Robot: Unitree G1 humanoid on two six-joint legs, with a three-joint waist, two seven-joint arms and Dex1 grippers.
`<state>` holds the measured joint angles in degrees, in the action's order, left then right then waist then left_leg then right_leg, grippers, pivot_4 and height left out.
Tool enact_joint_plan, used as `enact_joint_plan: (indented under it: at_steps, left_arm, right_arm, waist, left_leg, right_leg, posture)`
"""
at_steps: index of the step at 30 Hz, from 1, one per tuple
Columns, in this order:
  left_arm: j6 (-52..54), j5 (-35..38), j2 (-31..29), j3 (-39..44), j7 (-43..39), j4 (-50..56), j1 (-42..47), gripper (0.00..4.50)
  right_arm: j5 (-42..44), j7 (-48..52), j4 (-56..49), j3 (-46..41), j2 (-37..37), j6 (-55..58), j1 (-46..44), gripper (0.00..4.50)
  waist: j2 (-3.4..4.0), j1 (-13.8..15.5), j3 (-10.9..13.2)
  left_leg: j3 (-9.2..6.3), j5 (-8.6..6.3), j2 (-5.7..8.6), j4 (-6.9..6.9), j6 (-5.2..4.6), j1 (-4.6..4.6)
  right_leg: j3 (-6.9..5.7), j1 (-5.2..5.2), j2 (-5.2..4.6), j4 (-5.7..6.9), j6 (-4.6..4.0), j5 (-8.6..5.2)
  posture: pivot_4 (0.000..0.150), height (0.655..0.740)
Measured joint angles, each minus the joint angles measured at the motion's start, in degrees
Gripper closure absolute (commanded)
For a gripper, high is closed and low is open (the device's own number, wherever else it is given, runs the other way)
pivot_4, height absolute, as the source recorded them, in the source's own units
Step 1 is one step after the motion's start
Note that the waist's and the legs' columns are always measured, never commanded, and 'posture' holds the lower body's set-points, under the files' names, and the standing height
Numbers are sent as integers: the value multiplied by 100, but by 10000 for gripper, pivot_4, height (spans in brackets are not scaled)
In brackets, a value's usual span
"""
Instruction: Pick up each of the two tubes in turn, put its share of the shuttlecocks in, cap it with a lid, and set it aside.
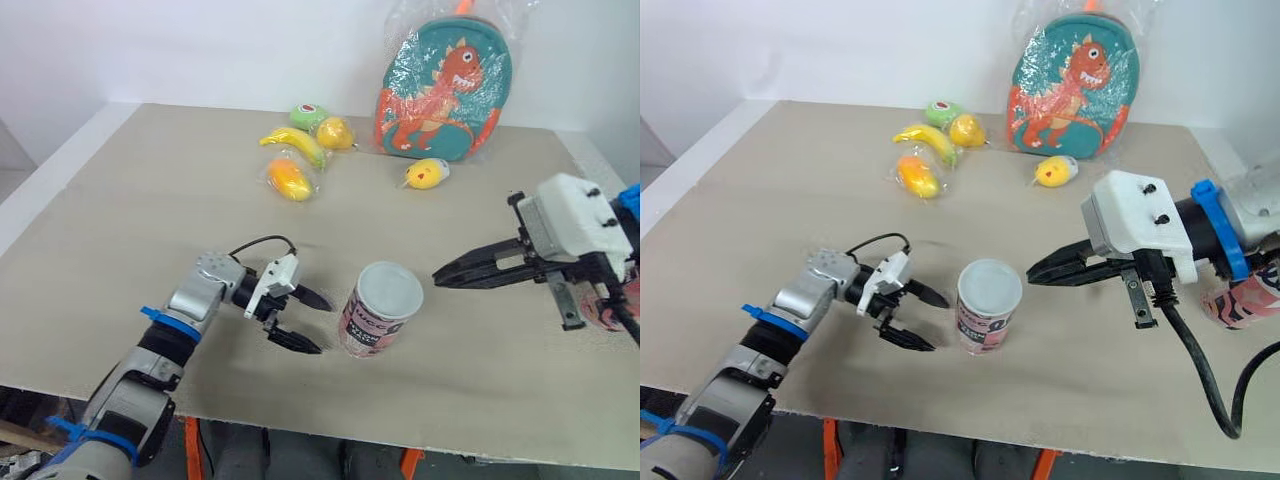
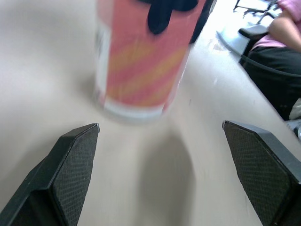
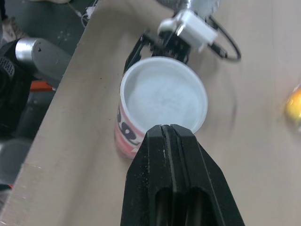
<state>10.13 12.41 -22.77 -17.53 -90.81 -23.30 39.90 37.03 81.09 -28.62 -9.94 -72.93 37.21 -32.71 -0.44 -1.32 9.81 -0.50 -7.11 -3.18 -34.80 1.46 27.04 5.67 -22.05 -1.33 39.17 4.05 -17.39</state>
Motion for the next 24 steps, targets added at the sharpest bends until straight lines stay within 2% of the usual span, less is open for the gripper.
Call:
enact_joint_plan:
  at_steps: [1, 3, 4, 6, 7, 8, 10, 13, 24]
  left_arm:
    - [171, 96, -127, 132, 51, 130, -39, 0]
    - [465, 325, -481, 402, 64, 499, -178, 0]
    - [697, 484, -731, 566, 69, 833, -297, 0]
    - [1008, 744, -1078, 814, 38, 1289, -553, 0]
    - [1149, 850, -1208, 853, 37, 1567, -681, 0]
    - [1163, 871, -1206, 852, 37, 1605, -683, 0]
    - [1166, 919, -1206, 839, 40, 1783, -698, 0]
    - [1236, 1018, -1260, 837, 49, 2052, -822, 0]
    - [1414, 1391, -1304, 851, 284, 2432, -825, 0]
  right_arm:
    - [-21, -268, -117, -426, 170, 116, 575, 36972]
    - [-68, -727, -264, -937, 683, 347, 1577, 28646]
    - [-176, -998, -386, -1228, 1011, 400, 2375, 25613]
    - [-284, -1305, -443, -1296, 1467, 488, 3306, 16517]
    - [-276, -1515, -568, -1306, 1700, 511, 3598, 9335]
    - [-270, -1537, -603, -1306, 1716, 511, 3616, 7568]
    - [-166, -1700, -743, -1362, 1809, 511, 3619, 696]
    - [-13, -1850, -884, -1289, 2079, 410, 3770, 696]
    - [-259, -2400, -573, -235, 2351, 159, 3607, 696]
  waist:
    - [-20, 2, -1]
    - [-52, 4, -5]
    - [-48, 7, -6]
    - [-28, 10, -4]
    - [-5, 8, -5]
    - [-3, 8, -4]
    - [-13, 6, 1]
    - [-34, 0, 7]
    - [-39, 1, 5]
  left_leg:
    - [-10, 1, -3, 1, -1, 0]
    - [-21, 2, -11, 2, 0, 0]
    - [-20, 3, -4, 8, 2, -1]
    - [-27, 3, 1, 7, 3, -1]
    - [-26, 6, 8, 5, 7, -6]
    - [-26, 8, 8, 4, 8, -9]
    - [-28, 23, 5, 5, 5, -18]
    - [-25, 34, -4, 7, 3, -57]
    - [1, 48, -12, 21, -12, -60]
  right_leg:
    - [-8, 8, 5, -1, 0, -1]
    - [-18, 17, 11, -1, -4, -3]
    - [-16, 14, 8, 0, -3, -4]
    - [-23, 20, 4, 2, 0, -6]
    - [-19, 23, 0, 6, 4, -6]
    - [-20, 25, 0, 6, 5, -5]
    - [-22, 32, 5, 4, 29, -7]
    - [-25, 71, 3, -2, 9, -16]
    - [-16, 61, -4, -11, -2, -1]
  posture:
    - [1500, 7302]
    - [1500, 7302]
    - [1500, 7302]
    - [1500, 7302]
    - [1500, 7302]
    - [1500, 7302]
    - [1500, 7302]
    - [1500, 7302]
    - [1500, 7302]
